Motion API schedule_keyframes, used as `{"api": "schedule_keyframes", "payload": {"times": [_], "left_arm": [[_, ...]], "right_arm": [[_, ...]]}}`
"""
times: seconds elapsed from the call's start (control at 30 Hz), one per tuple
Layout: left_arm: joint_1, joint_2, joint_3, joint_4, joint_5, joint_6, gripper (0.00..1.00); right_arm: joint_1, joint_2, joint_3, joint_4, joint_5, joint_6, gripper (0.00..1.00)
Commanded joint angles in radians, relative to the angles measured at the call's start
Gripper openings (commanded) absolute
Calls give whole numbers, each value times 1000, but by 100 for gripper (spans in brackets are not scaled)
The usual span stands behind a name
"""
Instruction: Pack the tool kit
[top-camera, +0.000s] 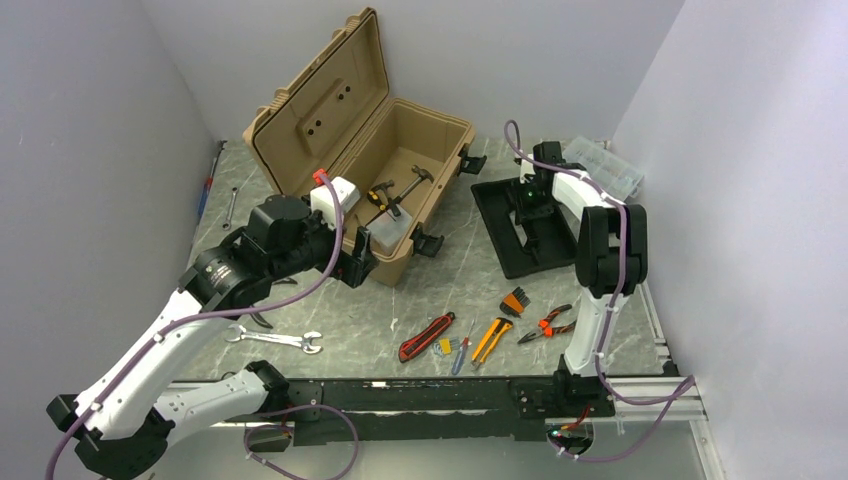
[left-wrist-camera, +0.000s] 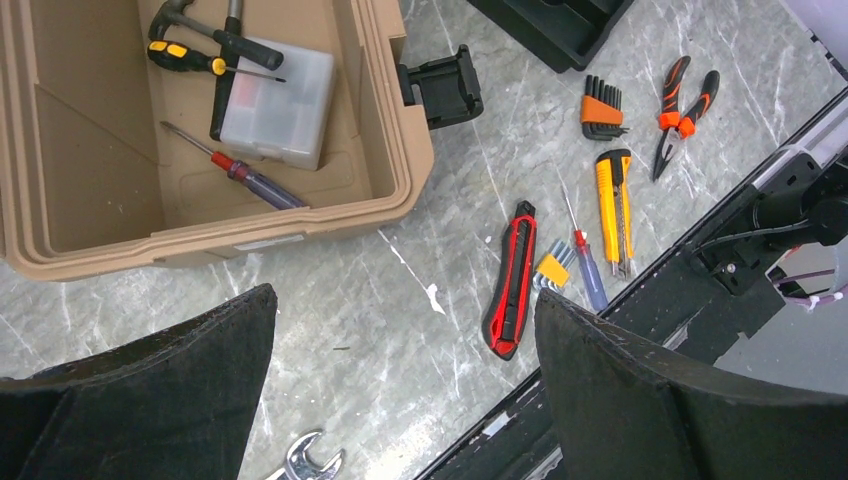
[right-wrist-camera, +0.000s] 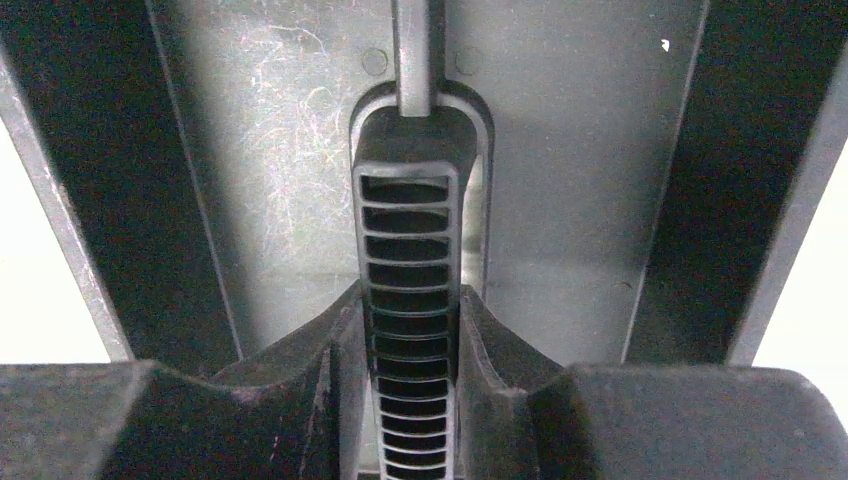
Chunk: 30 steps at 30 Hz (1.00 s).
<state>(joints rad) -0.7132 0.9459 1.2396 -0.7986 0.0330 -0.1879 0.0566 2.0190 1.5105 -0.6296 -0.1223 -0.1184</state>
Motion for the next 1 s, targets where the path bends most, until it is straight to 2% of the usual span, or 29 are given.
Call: {"api": "schedule_keyframes", "payload": {"times": [0.0, 0.13, 0.27, 0.43, 0.73, 0.97], "left_arm": [[-2, -15, 37, 12, -5, 2, 99], [-2, -20, 36, 8, -1, 1, 99], [-3, -34, 29, 4, -6, 1, 99], [-3, -57, 18, 5, -30, 14, 98], [-3, -117, -52, 46, -88, 21, 99], [-3, -125, -77, 47, -112, 19, 99]], "right_arm": [[-1, -122, -45, 12, -74, 10, 14], [-1, -218, -49, -8, -84, 32, 0], [-2, -280, -2, -87, -57, 74, 0], [-2, -285, 99, -230, 87, 218, 0], [2, -410, 196, -294, 121, 446, 0], [39, -465, 277, -249, 133, 776, 0]]}}
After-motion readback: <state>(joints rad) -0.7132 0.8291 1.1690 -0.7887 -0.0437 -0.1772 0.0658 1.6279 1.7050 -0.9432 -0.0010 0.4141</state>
